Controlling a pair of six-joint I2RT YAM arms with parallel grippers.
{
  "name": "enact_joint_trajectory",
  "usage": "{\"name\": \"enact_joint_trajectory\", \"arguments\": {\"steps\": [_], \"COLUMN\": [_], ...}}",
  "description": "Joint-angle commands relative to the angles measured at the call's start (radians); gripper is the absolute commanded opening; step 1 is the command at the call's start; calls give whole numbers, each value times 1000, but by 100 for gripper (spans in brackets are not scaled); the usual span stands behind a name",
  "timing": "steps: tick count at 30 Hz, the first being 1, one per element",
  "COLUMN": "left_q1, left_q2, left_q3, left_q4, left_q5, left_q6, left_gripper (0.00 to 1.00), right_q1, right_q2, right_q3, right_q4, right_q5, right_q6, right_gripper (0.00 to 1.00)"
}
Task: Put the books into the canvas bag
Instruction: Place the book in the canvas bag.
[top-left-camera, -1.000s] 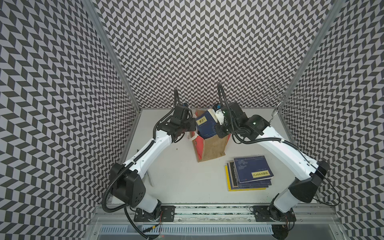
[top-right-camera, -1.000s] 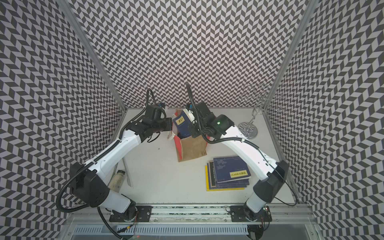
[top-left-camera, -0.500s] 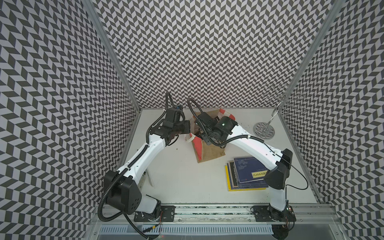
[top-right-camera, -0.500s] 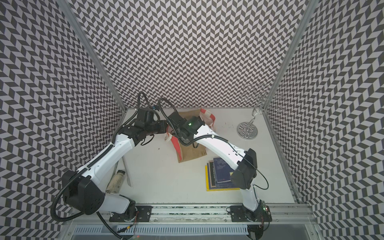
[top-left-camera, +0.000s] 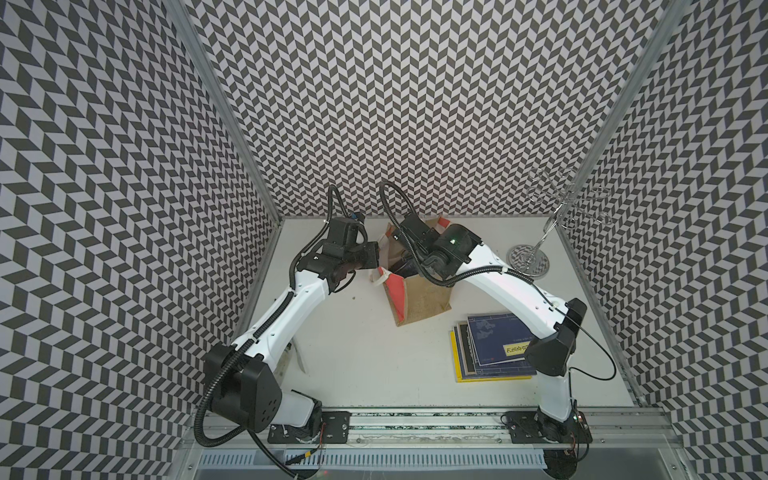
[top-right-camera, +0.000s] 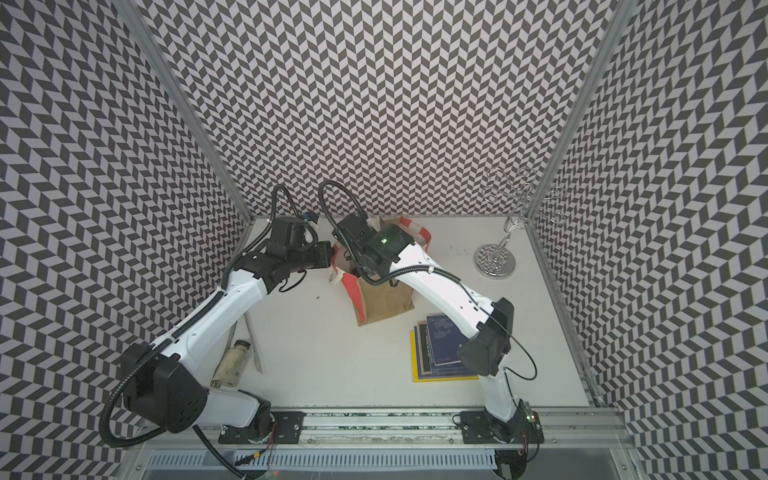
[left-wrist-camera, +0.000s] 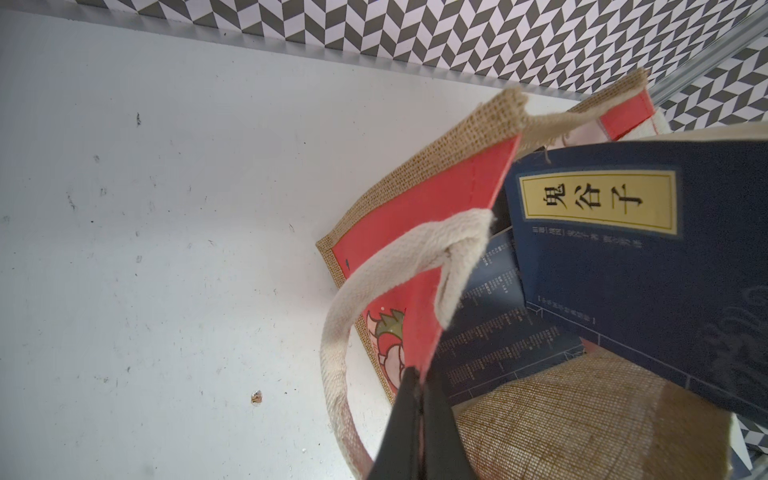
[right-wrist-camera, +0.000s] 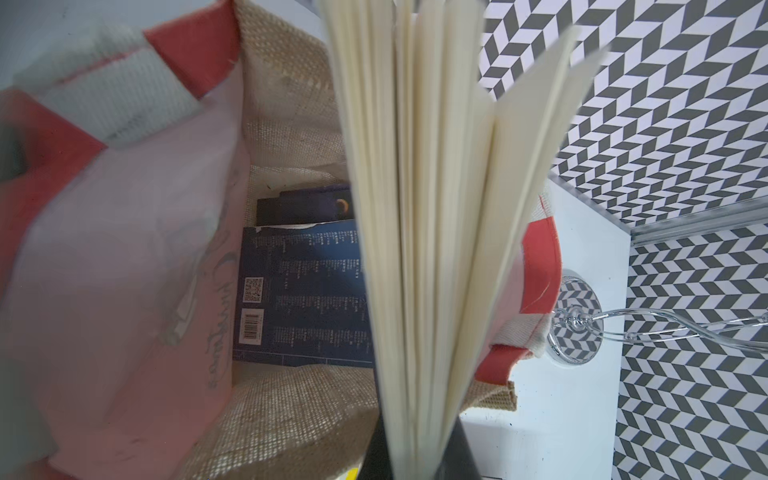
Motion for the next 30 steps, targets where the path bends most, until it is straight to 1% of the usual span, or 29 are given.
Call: {"name": "enact_joint_trajectory", "arguments": {"steps": [1,3,5,8,14,17,19,21,23,27,29,30], "left_q1": [21,26,31,37,48,54,57,57,58,58,58,58], "left_q2": [-34,-35,-35,-35,-31,-34,-40,-44,-48,-54,-57,-57], "left_q3": [-18,-20,-22,-23,-25,-26,-28,-29,-29,-31,-33,-32], "left_q4": [5,12,15,18,26,29,30,30,30,32,32,32], "left_q5": [19,35,43,52,72,83,84,79,77,75,75,74], "left_q6": [6,2,1,0,-4,-6,-7,-6,-6,-4,-4,-6], "left_gripper": [0,0,0,0,0,0,0,0,0,0,0,0], "right_q1": [-2,7,17,28,81,88,88,84,78,48,38,36], "right_q2": [36,49,64,79,71,63,73,89,107,130,129,128], "right_q3": [43,49,67,85,43,10,-9,-15,-18,-14,-12,-11], "right_q4": [-5,12,14,22,24,31,31,29,24,6,8,11], "right_q5": [22,-22,-38,-110,-199,-245,-235,-221,-198,-153,-162,-167], "right_q6": [-20,-42,-42,-51,-54,-60,-57,-54,-49,-25,-24,-26], "right_gripper": [0,0,0,0,0,0,2,6,8,8,8,10]}}
